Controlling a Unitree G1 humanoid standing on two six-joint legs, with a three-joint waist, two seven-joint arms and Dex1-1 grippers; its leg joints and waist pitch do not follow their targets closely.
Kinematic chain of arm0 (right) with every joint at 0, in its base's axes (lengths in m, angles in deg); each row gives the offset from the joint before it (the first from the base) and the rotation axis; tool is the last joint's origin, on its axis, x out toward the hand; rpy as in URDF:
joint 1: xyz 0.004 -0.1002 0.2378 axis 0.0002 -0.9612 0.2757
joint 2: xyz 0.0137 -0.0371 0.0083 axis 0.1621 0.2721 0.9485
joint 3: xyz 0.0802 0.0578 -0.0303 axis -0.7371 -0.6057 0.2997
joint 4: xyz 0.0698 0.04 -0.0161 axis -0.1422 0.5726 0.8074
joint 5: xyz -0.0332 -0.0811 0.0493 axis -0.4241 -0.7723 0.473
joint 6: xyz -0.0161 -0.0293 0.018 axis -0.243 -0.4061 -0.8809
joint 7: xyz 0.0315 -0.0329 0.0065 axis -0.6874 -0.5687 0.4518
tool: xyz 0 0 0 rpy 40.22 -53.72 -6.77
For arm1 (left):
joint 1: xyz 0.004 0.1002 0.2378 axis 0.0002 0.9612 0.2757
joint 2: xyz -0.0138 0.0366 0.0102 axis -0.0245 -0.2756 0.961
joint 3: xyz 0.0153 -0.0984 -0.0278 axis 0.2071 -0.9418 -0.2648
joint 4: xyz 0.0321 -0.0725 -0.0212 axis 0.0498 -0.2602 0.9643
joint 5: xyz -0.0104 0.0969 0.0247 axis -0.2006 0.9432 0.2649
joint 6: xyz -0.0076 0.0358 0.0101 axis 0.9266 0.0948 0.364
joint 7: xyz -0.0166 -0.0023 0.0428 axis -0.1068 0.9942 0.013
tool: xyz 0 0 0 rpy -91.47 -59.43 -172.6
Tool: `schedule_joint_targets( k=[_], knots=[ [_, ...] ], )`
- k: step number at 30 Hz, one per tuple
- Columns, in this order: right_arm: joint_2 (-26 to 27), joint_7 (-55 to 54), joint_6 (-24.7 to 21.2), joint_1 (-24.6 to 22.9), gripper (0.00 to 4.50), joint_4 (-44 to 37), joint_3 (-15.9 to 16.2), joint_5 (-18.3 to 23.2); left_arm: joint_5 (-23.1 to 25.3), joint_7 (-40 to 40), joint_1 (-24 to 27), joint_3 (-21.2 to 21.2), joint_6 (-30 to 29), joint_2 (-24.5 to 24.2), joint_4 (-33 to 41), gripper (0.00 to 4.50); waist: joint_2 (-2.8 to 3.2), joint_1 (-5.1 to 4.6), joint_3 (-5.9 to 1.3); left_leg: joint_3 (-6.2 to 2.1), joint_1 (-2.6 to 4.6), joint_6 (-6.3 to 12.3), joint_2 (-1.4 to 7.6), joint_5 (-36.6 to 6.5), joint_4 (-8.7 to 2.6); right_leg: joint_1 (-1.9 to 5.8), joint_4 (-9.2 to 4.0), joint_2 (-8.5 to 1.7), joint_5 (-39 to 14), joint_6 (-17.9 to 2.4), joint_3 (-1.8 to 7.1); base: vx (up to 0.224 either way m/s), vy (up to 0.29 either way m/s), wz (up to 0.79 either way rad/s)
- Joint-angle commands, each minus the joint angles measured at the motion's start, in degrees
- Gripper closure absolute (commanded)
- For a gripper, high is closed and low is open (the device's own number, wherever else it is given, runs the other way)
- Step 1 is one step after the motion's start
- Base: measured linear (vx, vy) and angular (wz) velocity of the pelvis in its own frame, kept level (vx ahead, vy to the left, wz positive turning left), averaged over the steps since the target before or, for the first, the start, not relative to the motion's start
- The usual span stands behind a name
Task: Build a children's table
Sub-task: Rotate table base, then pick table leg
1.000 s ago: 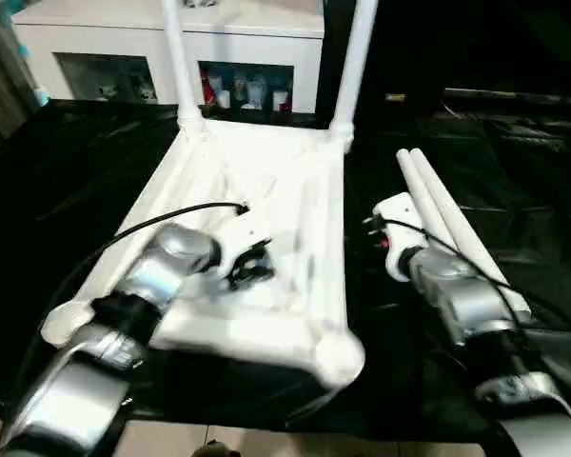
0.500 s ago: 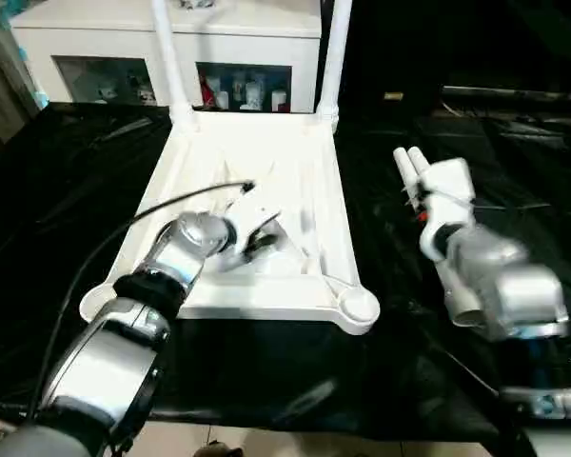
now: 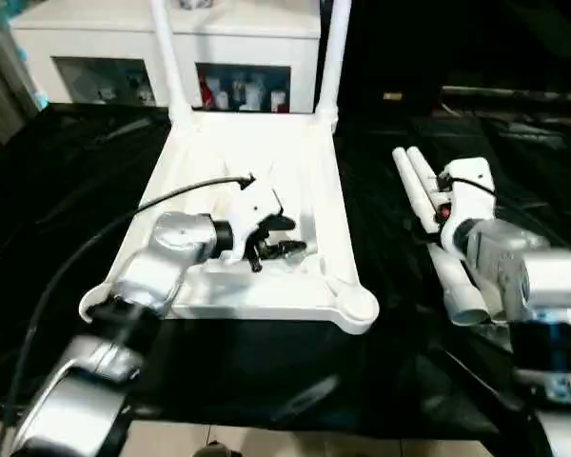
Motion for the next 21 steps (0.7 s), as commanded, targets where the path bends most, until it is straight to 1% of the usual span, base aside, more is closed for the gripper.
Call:
schedule_joint_targets(
  k=[1, 2, 3, 5, 6, 8, 9, 10, 11, 15, 17, 18, 21],
  knots=[
    [-0.67, -0.66, -1.55, 1.14, 0.11, 1.69, -0.98, -0.08, -0.83, 1.01, 0.84, 0.74, -2.49, -1.13, 3.51, 2.19, -0.31, -0.20, -4.13, -0.63, 1.16, -1.22, 2.62, -9.96, -3.99, 2.85, -4.19, -3.66, -14.05, -10.24, 3.44, 0.000, 0.000, 0.00],
    [-0.90, -0.64, -1.83, 1.15, 0.11, 1.93, -0.96, -0.15, -0.98, 1.01, 1.16, 0.88, -2.97, -1.37, 4.25, 2.19, -0.39, -0.25, -4.12, -0.66, 1.06, -1.13, 2.59, -9.60, -4.02, 2.90, -4.11, -3.60, -13.44, -10.24, 3.42, 0.000, 0.000, 0.00],
    [-1.24, -0.63, -2.16, 1.09, 0.11, 2.36, -1.11, -0.19, -1.16, 1.10, 1.65, 1.23, -3.72, -1.79, 5.46, 2.19, -0.33, -0.28, -4.12, -0.70, 0.97, -1.04, 2.57, -9.29, -4.03, 3.00, -4.06, -3.54, -12.61, -10.27, 3.35, 0.000, 0.000, 0.00],
    [-1.34, -0.65, -2.62, 1.04, 0.11, 2.49, -1.35, -0.11, -1.43, 1.28, 1.93, 1.39, -4.41, -2.02, 6.38, 2.19, -0.38, -0.28, -4.15, -0.66, 0.98, -0.98, 2.55, -9.13, -4.01, 3.01, -4.04, -3.49, -12.18, -10.40, 3.36, 0.000, 0.000, 0.00],
    [-1.42, -0.67, -2.98, 1.01, 0.11, 2.60, -1.55, -0.04, -1.64, 1.42, 2.15, 1.51, -4.94, -2.19, 7.11, 2.19, -0.28, -0.26, -4.19, -0.74, 1.02, -1.10, 2.61, -9.24, -4.02, 3.11, -3.94, -3.51, -11.94, -10.43, 3.35, 0.000, 0.000, 0.00],
    [-1.46, -0.71, -3.47, 0.99, 0.11, 2.63, -1.76, 0.07, -1.89, 1.61, 2.34, 1.55, -5.53, -2.30, 7.83, 2.19, -0.30, -0.27, -4.16, -0.67, 1.03, -1.11, 2.54, -9.30, -3.99, 3.04, -3.99, -3.47, -11.90, -10.51, 3.36, 0.000, 0.000, 0.00],
    [-1.47, -0.02, -4.61, 0.95, 0.11, 2.73, -1.97, 0.76, -2.04, 1.91, 2.56, 1.64, -6.39, -2.54, 8.90, 2.19, -0.10, -0.28, -4.18, -0.69, 1.06, -1.23, 2.53, -9.53, -3.98, 3.10, -4.00, -3.44, -11.91, -10.56, 3.35, 0.000, 0.000, 0.00],
    [-1.43, 0.59, -5.53, 0.98, 0.11, 2.99, -2.21, 1.56, -2.17, 2.02, 2.93, 1.64, -7.77, -2.80, 10.43, 2.19, -0.24, -0.26, -4.16, -0.67, 0.96, -1.11, 2.46, -9.40, -3.96, 3.13, -4.01, -3.41, -11.70, -10.61, 3.36, 0.000, 0.000, 0.00],
    [-1.41, 1.73, -7.39, 0.95, 0.11, 3.14, -2.18, 2.70, -2.12, 2.10, 3.24, 1.69, -9.19, -3.15, 11.95, 2.19, -0.19, -0.22, -4.20, -0.75, 0.98, -1.06, 2.61, -9.43, -3.98, 3.23, -3.89, -3.51, -11.49, -10.74, 3.37, 0.000, 0.000, 0.00],
    [-1.34, 2.07, -8.45, 0.87, 0.11, 2.96, -2.03, 3.08, -2.18, 2.09, 3.32, 1.72, -10.13, -3.42, 12.90, 2.19, -0.19, -0.31, -4.14, -0.66, 1.00, -1.15, 2.45, -9.66, -3.90, 3.12, -4.10, -3.39, -12.59, -10.49, 3.33, 0.000, 0.000, 0.00],
    [-1.28, 2.78, -10.57, 0.72, 0.11, 2.74, -1.43, 3.58, -2.46, 2.06, 3.21, 1.94, -11.00, -3.86, 13.66, 2.19, -0.17, -0.22, -4.14, -0.69, 1.06, -1.30, 2.45, -9.79, -3.94, 3.10, -4.18, -3.41, -13.23, -10.24, 3.30, 0.000, 0.000, 0.00],
    [-1.28, 2.78, -10.57, 0.72, 0.11, 2.74, -1.43, 3.58, -2.46, 2.06, 3.21, 1.94, -11.00, -3.86, 13.66, 2.19, -0.15, -0.28, -4.13, -0.70, 1.03, -1.35, 2.44, -9.89, -3.93, 3.12, -4.15, -3.34, -13.29, -10.23, 3.31, 0.000, 0.000, 0.00],
    [-1.30, 2.83, -12.81, 0.62, 0.11, 3.08, -1.03, 3.56, -2.74, 2.10, 3.28, 2.17, -12.36, -4.34, 14.92, 2.19, -0.19, -0.22, -4.20, -0.74, 1.00, -1.41, 2.45, -9.34, -3.93, 3.16, -4.01, -3.35, -12.45, -10.31, 3.32, 0.000, 0.000, 0.00]
  ],
)
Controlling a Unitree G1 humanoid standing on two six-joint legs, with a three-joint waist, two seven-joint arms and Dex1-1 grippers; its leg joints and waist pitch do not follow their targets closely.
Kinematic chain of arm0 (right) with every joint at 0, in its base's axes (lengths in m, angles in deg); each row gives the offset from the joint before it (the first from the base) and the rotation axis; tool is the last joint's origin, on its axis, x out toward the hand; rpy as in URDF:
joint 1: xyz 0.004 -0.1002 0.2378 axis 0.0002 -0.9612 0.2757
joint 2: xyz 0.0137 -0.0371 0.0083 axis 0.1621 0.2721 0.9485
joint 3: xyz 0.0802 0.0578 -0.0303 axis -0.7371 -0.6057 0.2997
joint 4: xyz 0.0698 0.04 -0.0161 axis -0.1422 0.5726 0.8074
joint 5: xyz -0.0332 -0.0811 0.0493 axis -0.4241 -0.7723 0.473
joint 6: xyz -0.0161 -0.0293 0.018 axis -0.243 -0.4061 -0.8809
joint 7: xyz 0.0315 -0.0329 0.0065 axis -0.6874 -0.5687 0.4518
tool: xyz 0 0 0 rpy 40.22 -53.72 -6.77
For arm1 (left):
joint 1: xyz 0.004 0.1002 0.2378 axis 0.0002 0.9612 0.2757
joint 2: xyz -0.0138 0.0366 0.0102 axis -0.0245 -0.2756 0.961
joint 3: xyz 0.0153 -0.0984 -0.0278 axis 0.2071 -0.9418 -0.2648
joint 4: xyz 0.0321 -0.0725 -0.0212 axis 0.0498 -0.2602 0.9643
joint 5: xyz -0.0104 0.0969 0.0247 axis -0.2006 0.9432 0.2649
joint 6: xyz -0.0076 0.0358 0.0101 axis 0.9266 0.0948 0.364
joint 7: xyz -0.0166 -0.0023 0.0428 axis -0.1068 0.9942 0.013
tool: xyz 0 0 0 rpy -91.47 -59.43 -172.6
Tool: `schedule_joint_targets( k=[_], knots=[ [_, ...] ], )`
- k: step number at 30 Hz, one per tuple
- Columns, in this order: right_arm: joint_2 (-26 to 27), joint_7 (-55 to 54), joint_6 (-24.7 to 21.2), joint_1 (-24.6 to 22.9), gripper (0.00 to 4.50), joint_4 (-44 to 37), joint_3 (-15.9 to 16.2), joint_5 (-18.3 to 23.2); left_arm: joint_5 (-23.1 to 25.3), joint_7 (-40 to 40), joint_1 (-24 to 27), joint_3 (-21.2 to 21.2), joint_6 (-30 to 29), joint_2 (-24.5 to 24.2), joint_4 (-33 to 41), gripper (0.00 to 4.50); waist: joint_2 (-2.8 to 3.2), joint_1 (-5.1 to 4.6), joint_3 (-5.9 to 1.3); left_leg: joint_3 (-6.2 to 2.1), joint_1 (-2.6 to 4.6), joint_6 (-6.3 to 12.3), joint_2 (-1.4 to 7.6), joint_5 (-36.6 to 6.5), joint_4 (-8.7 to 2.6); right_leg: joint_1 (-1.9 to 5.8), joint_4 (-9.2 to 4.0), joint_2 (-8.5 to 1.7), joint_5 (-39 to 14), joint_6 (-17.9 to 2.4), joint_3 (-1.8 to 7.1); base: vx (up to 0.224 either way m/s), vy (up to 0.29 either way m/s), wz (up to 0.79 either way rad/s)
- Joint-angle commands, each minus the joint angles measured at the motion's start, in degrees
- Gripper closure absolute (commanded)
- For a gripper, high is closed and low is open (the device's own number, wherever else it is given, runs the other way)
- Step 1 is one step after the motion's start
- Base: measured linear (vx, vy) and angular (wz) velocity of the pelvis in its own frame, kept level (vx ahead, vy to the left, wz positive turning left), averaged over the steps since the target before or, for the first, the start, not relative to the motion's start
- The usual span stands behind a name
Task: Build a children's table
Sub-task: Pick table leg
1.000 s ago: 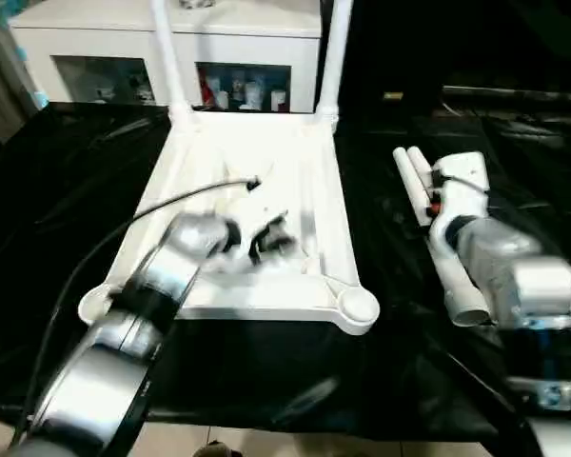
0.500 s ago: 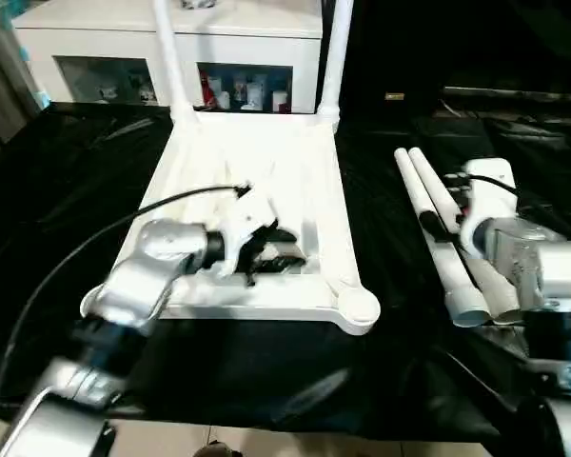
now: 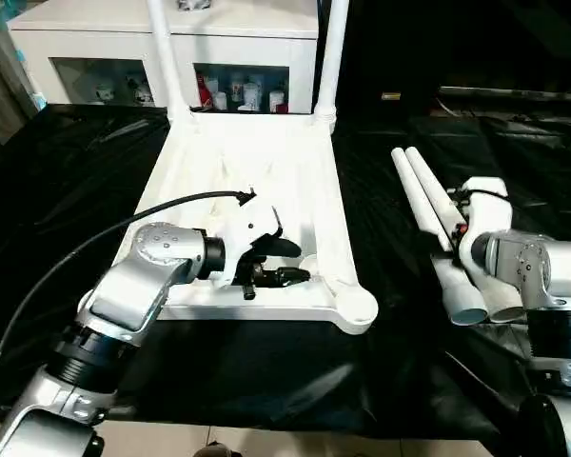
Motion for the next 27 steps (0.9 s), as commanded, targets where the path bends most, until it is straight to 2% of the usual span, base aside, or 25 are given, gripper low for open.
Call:
schedule_joint_targets(
  k=[1, 8, 13, 20, 27],
  knots=[
    [-0.60, -0.19, -1.40, 0.25, 0.11, 0.62, 0.63, -0.03, -0.52, 0.32, -0.03, 0.54, -1.08, -0.52, 1.72, 2.19, -0.21, -0.11, -4.20, -0.77, 0.95, -1.47, 2.47, -9.14, -3.90, 3.12, -4.01, -3.34, -12.16, -10.44, 3.26, 0.000, 0.000, 0.00],
    [-1.29, 1.05, -2.60, -0.02, 0.11, 2.04, 2.12, 0.08, -0.51, 0.51, 0.05, 0.80, -1.94, -1.06, 2.32, 2.19, -0.35, -0.07, -4.21, -0.69, 0.92, -1.50, 2.38, -8.89, -3.82, 3.18, -4.03, -3.33, -12.10, -10.38, 3.27, 0.000, 0.000, 0.00],
    [0.04, 1.93, -4.42, 0.14, 0.11, 1.34, 1.09, 2.10, -0.64, 0.23, -0.01, 0.96, -2.47, -1.25, 2.65, 2.19, -0.55, -0.07, -4.24, -0.70, 0.88, -1.18, 2.42, -8.55, -3.79, 3.22, -4.04, -3.41, -12.44, -10.27, 3.27, 0.000, 0.000, 0.00],
    [1.52, 2.47, -5.50, 0.19, 0.11, -0.56, 2.28, 3.25, -0.73, -0.13, -0.08, 0.98, -2.65, -1.29, 2.79, 2.19, -0.33, 0.01, -4.24, -0.74, 0.95, -1.53, 2.46, -8.61, -3.85, 3.08, -3.99, -3.36, -12.52, -10.19, 3.23, 0.000, 0.000, 0.00],
    [4.41, 2.23, -4.85, 0.68, 0.11, 2.05, 1.96, 4.17, -0.71, -0.06, -0.53, 0.93, -2.43, -1.66, 2.47, 2.19, -0.24, 0.01, -4.33, -0.77, 0.93, -1.95, 2.43, -8.49, -3.86, 3.12, -3.87, -3.42, -11.92, -10.17, 3.26, 0.000, 0.000, 0.00]
  ],
)
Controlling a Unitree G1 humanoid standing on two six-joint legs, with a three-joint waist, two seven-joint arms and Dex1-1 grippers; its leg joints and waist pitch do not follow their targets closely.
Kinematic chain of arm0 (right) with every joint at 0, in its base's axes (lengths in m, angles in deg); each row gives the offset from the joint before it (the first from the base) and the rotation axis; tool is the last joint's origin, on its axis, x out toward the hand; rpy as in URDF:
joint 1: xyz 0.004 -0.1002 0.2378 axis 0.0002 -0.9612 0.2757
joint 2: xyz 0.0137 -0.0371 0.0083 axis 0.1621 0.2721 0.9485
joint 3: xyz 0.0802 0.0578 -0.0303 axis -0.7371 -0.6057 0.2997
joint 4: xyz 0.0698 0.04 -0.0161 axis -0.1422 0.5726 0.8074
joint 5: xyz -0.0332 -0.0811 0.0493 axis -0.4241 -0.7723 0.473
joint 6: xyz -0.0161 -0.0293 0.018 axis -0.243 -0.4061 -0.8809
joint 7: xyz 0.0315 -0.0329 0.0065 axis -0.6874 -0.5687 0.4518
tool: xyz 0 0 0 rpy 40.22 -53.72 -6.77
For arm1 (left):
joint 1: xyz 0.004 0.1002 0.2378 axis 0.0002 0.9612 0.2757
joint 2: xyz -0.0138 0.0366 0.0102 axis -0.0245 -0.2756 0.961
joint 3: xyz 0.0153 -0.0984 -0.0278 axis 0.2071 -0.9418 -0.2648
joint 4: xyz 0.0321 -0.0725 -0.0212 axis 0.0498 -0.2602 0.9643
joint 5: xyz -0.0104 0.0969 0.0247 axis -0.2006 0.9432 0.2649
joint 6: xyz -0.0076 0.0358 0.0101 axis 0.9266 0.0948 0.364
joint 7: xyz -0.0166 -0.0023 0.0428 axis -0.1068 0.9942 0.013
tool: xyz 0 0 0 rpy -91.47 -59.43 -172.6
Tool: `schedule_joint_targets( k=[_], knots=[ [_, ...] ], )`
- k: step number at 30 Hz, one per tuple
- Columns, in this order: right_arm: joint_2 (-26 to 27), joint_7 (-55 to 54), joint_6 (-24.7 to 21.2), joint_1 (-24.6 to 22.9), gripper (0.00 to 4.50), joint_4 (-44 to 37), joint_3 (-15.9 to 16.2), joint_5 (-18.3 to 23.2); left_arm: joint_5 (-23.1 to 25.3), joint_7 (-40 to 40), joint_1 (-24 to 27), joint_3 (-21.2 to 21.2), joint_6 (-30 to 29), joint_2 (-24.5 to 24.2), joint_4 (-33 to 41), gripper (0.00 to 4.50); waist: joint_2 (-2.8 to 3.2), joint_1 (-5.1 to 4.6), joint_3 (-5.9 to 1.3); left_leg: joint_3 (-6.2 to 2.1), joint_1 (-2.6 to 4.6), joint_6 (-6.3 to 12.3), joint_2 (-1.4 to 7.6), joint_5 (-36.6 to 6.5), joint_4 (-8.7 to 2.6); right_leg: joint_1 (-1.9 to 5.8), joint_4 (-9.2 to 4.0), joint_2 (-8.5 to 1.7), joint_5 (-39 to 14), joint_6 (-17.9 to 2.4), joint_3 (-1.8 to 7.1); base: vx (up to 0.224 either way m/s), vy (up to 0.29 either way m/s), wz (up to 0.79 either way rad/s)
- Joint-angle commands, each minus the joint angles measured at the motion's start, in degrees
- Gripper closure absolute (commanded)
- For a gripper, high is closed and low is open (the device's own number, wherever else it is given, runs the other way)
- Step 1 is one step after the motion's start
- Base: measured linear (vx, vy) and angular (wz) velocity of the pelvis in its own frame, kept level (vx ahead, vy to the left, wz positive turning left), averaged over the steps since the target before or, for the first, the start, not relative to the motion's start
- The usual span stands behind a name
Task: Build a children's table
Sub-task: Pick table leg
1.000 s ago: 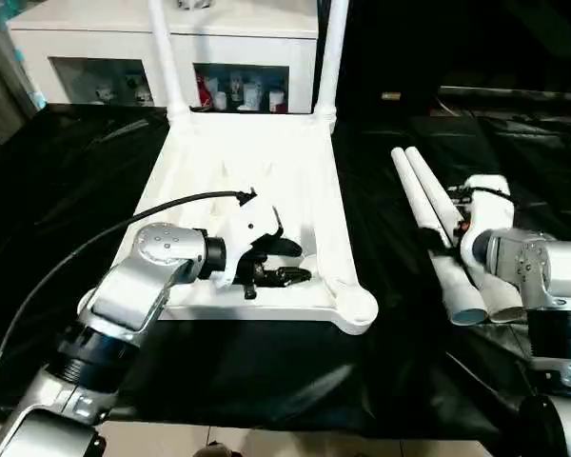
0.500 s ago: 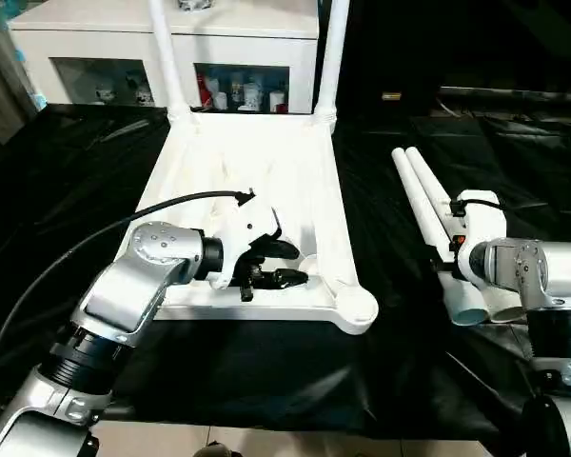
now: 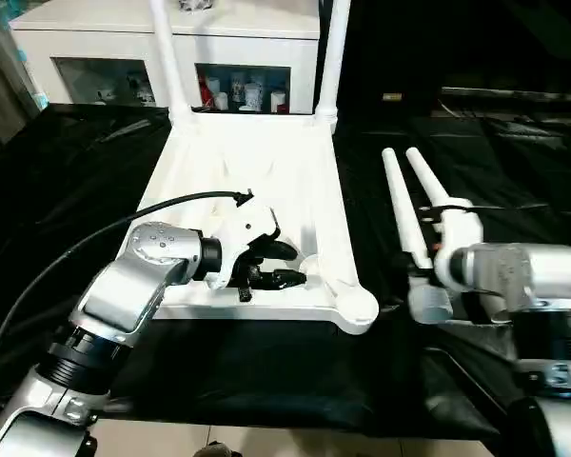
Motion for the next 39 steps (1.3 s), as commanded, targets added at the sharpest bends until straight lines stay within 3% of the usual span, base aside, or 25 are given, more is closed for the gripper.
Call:
schedule_joint_targets(
  k=[1, 5, 13, 21, 27, 30, 33, 35, 36, 37, 38, 39],
  knots=[
    [0.83, -0.12, 0.01, 0.74, 0.11, 1.03, -0.39, 1.17, -0.18, 0.04, -0.62, 0.53, -0.14, -0.47, 1.39, 2.19, -0.23, -0.05, -4.29, -0.77, 0.90, -1.93, 2.44, -8.65, -3.88, 3.10, -3.93, -3.45, -12.00, -10.20, 3.25, 0.000, 0.000, 0.00],
    [2.51, -0.74, 1.20, 1.22, 0.11, 4.17, -1.08, 1.35, -0.19, 0.00, -0.92, 0.49, -0.08, -0.55, 1.32, 2.19, -0.24, -0.13, -4.25, -0.79, 0.93, -2.14, 2.44, -9.10, -3.92, 3.06, -3.96, -3.51, -12.64, -10.38, 3.23, 0.000, 0.000, 0.00],
    [3.14, -1.29, 1.88, 2.77, 0.84, 6.83, -1.58, 1.12, -0.33, 0.00, -1.10, 0.29, -0.18, -0.72, 1.38, 2.19, -0.39, -0.13, -4.19, -0.80, 0.97, -2.49, 2.41, -9.90, -4.00, 3.01, -4.15, -3.55, -14.78, -9.43, 3.25, 0.000, 0.000, 0.00],
    [2.88, -3.41, 3.55, 3.76, 1.49, 8.93, -4.61, 1.33, -0.28, -0.09, -1.16, -0.04, 0.49, -0.91, 1.34, 2.19, -0.17, 0.00, -4.27, -0.81, 0.98, -2.63, 2.38, -9.59, -3.97, 2.97, -4.09, -3.52, -14.21, -9.25, 3.24, 0.000, 0.000, 0.00],
    [4.02, -6.87, 4.87, 3.50, 2.14, 8.68, -9.68, 2.53, 1.28, -7.66, -2.15, -3.75, 5.18, 2.66, -3.39, 1.59, -0.06, 0.10, -4.41, -0.92, 0.85, -2.81, 2.29, -9.80, -3.93, 3.27, -4.09, -3.49, -13.12, -9.34, 3.10, 0.000, 0.000, 0.00],
    [5.45, -9.22, 6.96, 2.19, 2.34, 4.81, -13.21, 3.64, 2.64, -13.24, -2.36, -4.89, 1.90, 4.33, -4.47, 1.38, 0.10, 0.05, -4.41, -0.87, 1.05, -2.78, 2.31, -10.00, -3.91, 3.04, -4.09, -3.37, -13.17, -9.17, 3.09, 0.000, 0.000, 0.00],
    [6.26, -9.84, 8.20, 1.55, 2.55, 1.96, -14.69, 4.41, 2.07, -15.53, -2.53, -6.47, 2.89, 5.66, -5.28, 1.07, 0.07, 0.11, -4.49, -0.89, 0.87, -2.45, 2.25, -9.07, -3.91, 3.14, -4.03, -3.34, -12.04, -9.17, 3.03, 0.000, 0.000, 0.00],
    [6.89, -9.91, 10.54, 0.99, 2.58, -0.39, -15.75, 5.21, 1.18, -16.98, -2.76, -7.81, 2.92, 6.94, -5.58, 0.95, -0.02, 0.19, -4.49, -0.84, 0.90, -2.19, 2.34, -9.46, -3.86, 3.15, -4.08, -3.43, -11.40, -9.12, 3.08, 0.000, 0.000, 0.00],
    [8.47, -8.54, 20.87, -1.28, 2.60, -6.73, -17.31, 6.99, 1.08, -21.48, -3.29, -10.00, 4.34, 9.42, -6.08, 0.71, -0.15, 0.36, -4.49, -0.73, 0.69, -1.52, 2.46, -9.48, -3.79, 3.09, -4.24, -3.66, -10.88, -8.91, 3.13, 0.000, 0.000, 0.00],
    [8.53, -8.40, 21.38, -1.40, 2.60, -6.97, -17.30, 7.02, 1.08, -21.58, -3.31, -10.04, 4.38, 9.47, -6.08, 0.71, -0.25, 0.34, -4.59, -0.83, 0.76, -1.40, 2.51, -9.35, -3.81, 3.17, -4.09, -3.71, -10.89, -8.79, 3.08, 0.000, 0.000, 0.00],
    [8.68, -6.59, 26.91, -2.78, 2.60, -9.45, -16.43, 6.72, 0.52, -21.41, -3.54, -10.25, 4.57, 9.78, -6.06, 0.62, -0.25, 0.37, -4.66, -0.90, 0.85, -1.12, 2.45, -9.19, -3.87, 3.14, -4.05, -3.59, -11.12, -8.83, 2.97, 0.000, 0.000, 0.00],
    [8.68, -6.58, 26.93, -2.78, 2.61, -9.46, -16.42, 6.72, 0.51, -21.40, -3.55, -10.25, 4.57, 9.78, -6.06, 0.59, -0.16, 0.37, -4.51, -0.79, 0.84, -0.76, 2.43, -9.35, -3.87, 2.99, -4.24, -3.57, -11.82, -8.58, 3.00, 0.000, 0.000, 0.00]
  ],
)
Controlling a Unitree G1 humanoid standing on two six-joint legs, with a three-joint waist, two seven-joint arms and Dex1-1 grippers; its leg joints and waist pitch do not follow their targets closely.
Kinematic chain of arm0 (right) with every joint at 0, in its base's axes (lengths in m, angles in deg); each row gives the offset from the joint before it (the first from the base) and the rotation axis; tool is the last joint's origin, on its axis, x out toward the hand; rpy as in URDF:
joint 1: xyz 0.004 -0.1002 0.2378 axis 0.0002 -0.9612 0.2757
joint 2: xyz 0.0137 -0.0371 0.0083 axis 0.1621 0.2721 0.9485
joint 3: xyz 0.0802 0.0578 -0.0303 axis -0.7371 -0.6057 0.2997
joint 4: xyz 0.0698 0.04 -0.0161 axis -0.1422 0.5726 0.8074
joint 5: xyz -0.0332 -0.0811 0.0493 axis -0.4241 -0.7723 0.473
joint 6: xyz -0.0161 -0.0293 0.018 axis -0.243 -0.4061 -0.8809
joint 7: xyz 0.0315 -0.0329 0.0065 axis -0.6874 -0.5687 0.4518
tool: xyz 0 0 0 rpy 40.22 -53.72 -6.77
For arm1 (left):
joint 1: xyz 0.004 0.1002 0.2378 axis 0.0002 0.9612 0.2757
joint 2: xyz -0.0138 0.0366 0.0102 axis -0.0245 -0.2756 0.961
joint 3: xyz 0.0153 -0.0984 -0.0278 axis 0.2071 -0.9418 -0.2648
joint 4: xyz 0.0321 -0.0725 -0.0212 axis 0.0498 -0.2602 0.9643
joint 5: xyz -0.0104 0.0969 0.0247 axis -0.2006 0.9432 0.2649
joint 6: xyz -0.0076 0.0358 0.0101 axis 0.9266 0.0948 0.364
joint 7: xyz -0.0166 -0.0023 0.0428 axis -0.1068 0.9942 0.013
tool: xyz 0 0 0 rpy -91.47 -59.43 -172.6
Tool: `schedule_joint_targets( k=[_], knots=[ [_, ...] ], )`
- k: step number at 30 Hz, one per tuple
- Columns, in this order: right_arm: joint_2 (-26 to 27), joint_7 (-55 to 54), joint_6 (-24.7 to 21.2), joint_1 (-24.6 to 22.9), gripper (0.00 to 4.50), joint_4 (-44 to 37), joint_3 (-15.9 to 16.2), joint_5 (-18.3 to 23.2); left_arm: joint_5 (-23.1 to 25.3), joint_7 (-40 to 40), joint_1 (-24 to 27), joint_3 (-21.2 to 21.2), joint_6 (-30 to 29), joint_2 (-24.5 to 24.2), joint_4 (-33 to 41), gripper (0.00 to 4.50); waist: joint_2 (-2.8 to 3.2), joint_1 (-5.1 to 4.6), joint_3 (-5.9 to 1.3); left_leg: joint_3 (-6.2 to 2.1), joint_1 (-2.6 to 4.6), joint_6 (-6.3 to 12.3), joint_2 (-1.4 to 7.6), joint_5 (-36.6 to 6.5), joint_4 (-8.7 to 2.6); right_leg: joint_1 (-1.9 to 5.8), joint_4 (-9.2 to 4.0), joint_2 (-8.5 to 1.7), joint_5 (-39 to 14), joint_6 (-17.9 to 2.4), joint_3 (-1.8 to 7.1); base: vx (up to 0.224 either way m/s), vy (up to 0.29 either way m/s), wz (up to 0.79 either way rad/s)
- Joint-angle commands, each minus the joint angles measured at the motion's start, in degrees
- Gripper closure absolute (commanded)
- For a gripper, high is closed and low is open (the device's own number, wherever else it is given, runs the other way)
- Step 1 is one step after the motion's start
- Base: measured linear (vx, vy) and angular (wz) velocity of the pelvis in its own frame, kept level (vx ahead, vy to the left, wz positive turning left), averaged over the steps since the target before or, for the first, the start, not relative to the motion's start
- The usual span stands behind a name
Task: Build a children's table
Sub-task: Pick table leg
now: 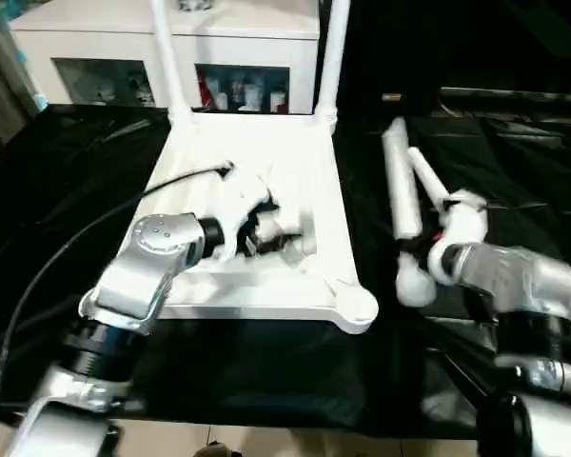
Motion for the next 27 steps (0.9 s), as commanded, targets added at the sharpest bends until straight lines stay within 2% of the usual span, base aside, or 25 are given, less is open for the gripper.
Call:
schedule_joint_targets(
  k=[1, 3, 4, 5, 7, 8, 9, 10, 11, 12, 13, 14, 15, 18, 19, 21, 22, 23, 26, 27],
  knots=[
    [0.01, 0.53, 2.14, -0.01, 2.61, -4.37, -0.81, 1.21, -0.95, -1.36, -1.58, -1.36, 0.61, 0.71, -0.38, 0.54, -0.10, 0.04, -4.37, -0.76, 0.87, -0.43, 2.33, -9.39, -3.93, 3.07, -4.24, -3.28, -12.18, -8.57, 3.03, 0.000, 0.000, 0.00],
    [0.83, 1.01, -0.53, 0.16, 2.61, -7.95, -2.01, 3.32, -2.03, -1.81, -2.34, -2.32, 1.86, 2.04, -0.42, 0.24, -0.17, 0.01, -4.33, -0.78, 0.86, -0.12, 2.29, -9.39, -3.92, 3.08, -4.36, -3.26, -12.70, -8.68, 3.01, 0.000, 0.000, 0.00],
    [1.71, 1.02, -1.73, 0.68, 2.61, -9.58, -3.17, 5.01, -1.94, -2.97, -3.00, -2.62, 1.55, 2.78, -0.42, 0.24, 0.10, 0.03, -4.27, -0.79, 0.91, -0.01, 2.23, -9.99, -3.94, 3.04, -4.52, -3.30, -13.73, -8.65, 3.02, 0.000, 0.000, 0.00],
    [2.27, 0.98, -1.95, 0.86, 2.61, -10.58, -3.72, 6.18, -1.76, -3.71, -3.41, -2.75, 1.22, 3.26, -0.41, 0.15, 0.05, -0.04, -4.29, -0.76, 0.92, 0.05, 2.27, -10.36, -3.97, 3.04, -4.57, -3.30, -13.90, -8.59, 3.04, 0.000, 0.000, 0.00],
    [3.54, 2.91, -1.92, 0.94, 2.61, -13.31, -3.95, 10.64, -4.77, -2.29, -5.29, -3.42, -4.59, 4.30, 0.03, 0.07, -0.20, 0.03, -4.34, -0.79, 0.98, 0.18, 2.29, -10.67, -3.99, 2.99, -4.55, -3.40, -14.43, -8.58, 2.95, 0.000, 0.000, 0.00],
    [3.50, 3.63, -1.67, 0.74, 2.61, -13.84, -3.36, 11.18, -5.95, -1.67, -5.73, -3.79, -5.11, 4.74, 0.09, 0.02, -0.13, 0.11, -4.39, -0.85, 0.91, 0.25, 2.27, -10.37, -3.96, 2.99, -4.46, -3.42, -14.29, -8.67, 2.91, 0.000, 0.000, 0.00],
    [2.62, 7.13, -0.82, -0.33, 2.62, -16.08, -0.09, 12.18, -9.88, -0.73, -7.57, -5.38, -7.67, 6.63, 0.02, 0.00, -0.29, 0.13, -4.33, -0.76, 0.91, 0.39, 2.23, -10.10, -3.91, 2.99, -4.61, -3.44, -14.38, -8.75, 2.89, 0.000, 0.000, 0.00],
    [2.18, 8.49, -0.54, -0.76, 2.62, -16.90, 1.24, 12.33, -11.14, -0.67, -8.25, -5.96, -8.67, 7.33, -0.06, 0.00, -0.58, 0.33, -4.32, -0.66, 0.65, 0.56, 2.18, -9.20, -3.78, 3.25, -4.45, -3.46, -13.58, -9.00, 2.88, 0.000, 0.000, 0.00],
    [1.04, 12.89, -0.03, -2.09, 2.62, -19.60, 5.58, 12.77, -15.52, -0.39, -11.03, -7.86, -12.21, 9.92, -0.72, 0.00, -0.87, 0.33, -4.37, -0.64, 0.69, 0.85, 2.25, -8.87, -3.76, 3.27, -4.40, -3.44, -13.13, -9.25, 2.90, 0.000, 0.000, 0.00],
    [0.17, 15.09, 0.07, -2.73, 2.62, -20.40, 7.64, 12.61, -17.62, -0.32, -12.34, -8.67, -14.62, 11.11, -1.14, 0.00, -0.68, 0.61, -4.40, -0.68, 0.57, 1.32, 2.23, -8.03, -3.59, 3.40, -4.31, -3.58, -12.26, -9.65, 2.89, 0.000, 0.000, 0.00],
    [-0.30, 16.20, 0.07, -3.06, 2.62, -20.69, 8.66, 12.50, -18.80, -0.17, -13.03, -9.08, -15.93, 11.73, -1.38, 0.00, -1.03, 0.61, -4.36, -0.62, 0.45, 1.85, 2.24, -7.68, -3.54, 3.38, -4.26, -3.62, -12.26, -9.90, 2.87, 0.000, 0.000, 0.00],
    [-0.30, 16.20, 0.07, -3.06, 2.62, -20.69, 8.66, 12.50, -18.80, -0.17, -13.03, -9.08, -15.93, 11.73, -1.38, 0.00, -1.06, 0.60, -4.25, -0.63, 0.37, 2.05, 2.21, -7.57, -3.56, 3.35, -4.44, -3.56, -12.70, -9.72, 2.89, 0.000, 0.000, 0.00],
    [-0.91, 17.81, -0.46, -3.38, 2.62, -20.80, 9.55, 12.83, -19.92, -0.34, -14.03, -9.58, -16.49, 12.76, -1.98, 0.00, -1.64, 0.38, -4.19, -0.60, 0.22, 2.36, 2.20, -7.57, -3.61, 3.39, -4.58, -3.53, -13.58, -9.47, 2.87, 0.000, 0.000, 0.00],
    [-2.56, 22.61, -0.15, -4.76, 2.62, -21.02, 11.56, 13.50, -21.97, -2.69, -16.86, -11.87, -18.14, 15.40, -4.66, 0.00, -1.48, 0.83, -4.23, -0.54, 0.37, 2.66, 2.16, -6.87, -3.44, 3.33, -4.90, -3.53, -14.82, -8.52, 2.94, 0.000, 0.000, 0.00],
    [-2.66, 23.32, -0.28, -5.02, 2.62, -21.07, 11.53, 14.13, -22.74, -3.61, -17.74, -12.96, -19.04, 16.09, -5.68, 0.00, -2.05, 0.74, -4.21, -0.45, 0.33, 2.85, 2.15, -6.84, -3.41, 3.30, -4.91, -3.43, -14.79, -8.37, 2.92, 0.000, 0.000, 0.00],
    [-2.87, 24.15, 0.42, -5.38, 2.62, -20.99, 11.29, 14.95, -24.91, -5.40, -19.53, -15.47, -20.68, 17.28, -7.66, 0.00, -1.85, 1.14, -4.38, -0.61, 0.41, 2.99, 2.22, -6.69, -3.35, 3.36, -4.86, -3.66, -14.83, -8.30, 2.76, 0.000, 0.000, 0.00],
    [-3.34, 24.46, 0.58, -5.59, 2.62, -20.96, 11.63, 15.16, -25.29, -5.56, -19.81, -15.77, -20.95, 17.33, -7.78, 0.00, -2.07, 1.09, -4.41, -0.76, 0.21, 3.12, 2.36, -5.72, -3.40, 3.39, -4.62, -3.57, -13.43, -8.62, 2.72, 0.000, 0.000, 0.00],
    [-4.16, 25.03, 0.98, -5.95, 2.62, -20.86, 12.26, 15.21, -26.18, -5.80, -20.26, -16.43, -21.60, 17.55, -8.01, 0.00, -2.00, 1.13, -4.38, -0.75, 0.35, 3.11, 2.49, -5.72, -3.40, 3.24, -4.59, -3.57, -12.91, -8.89, 2.75, 0.000, 0.000, 0.00],
    [-5.24, 26.45, 1.39, -6.49, 2.62, -20.87, 13.18, 15.38, -27.57, -5.92, -20.68, -16.99, -22.51, 17.75, -8.18, 0.00, -2.16, 1.31, -4.34, -0.64, 0.13, 3.75, 2.32, -4.55, -3.20, 3.42, -4.36, -3.61, -10.84, -9.73, 2.81, 0.000, 0.000, 0.00],
    [-5.64, 27.21, 1.59, -6.74, 2.62, -20.91, 13.59, 15.21, -27.76, -5.82, -20.63, -16.89, -22.99, 17.81, -8.13, 0.00, -2.02, 1.35, -4.36, -0.66, 0.15, 3.81, 2.33, -4.51, -3.20, 3.41, -4.34, -3.63, -10.83, -9.82, 2.81, 0.000, 0.000, 0.00]
  ],
)
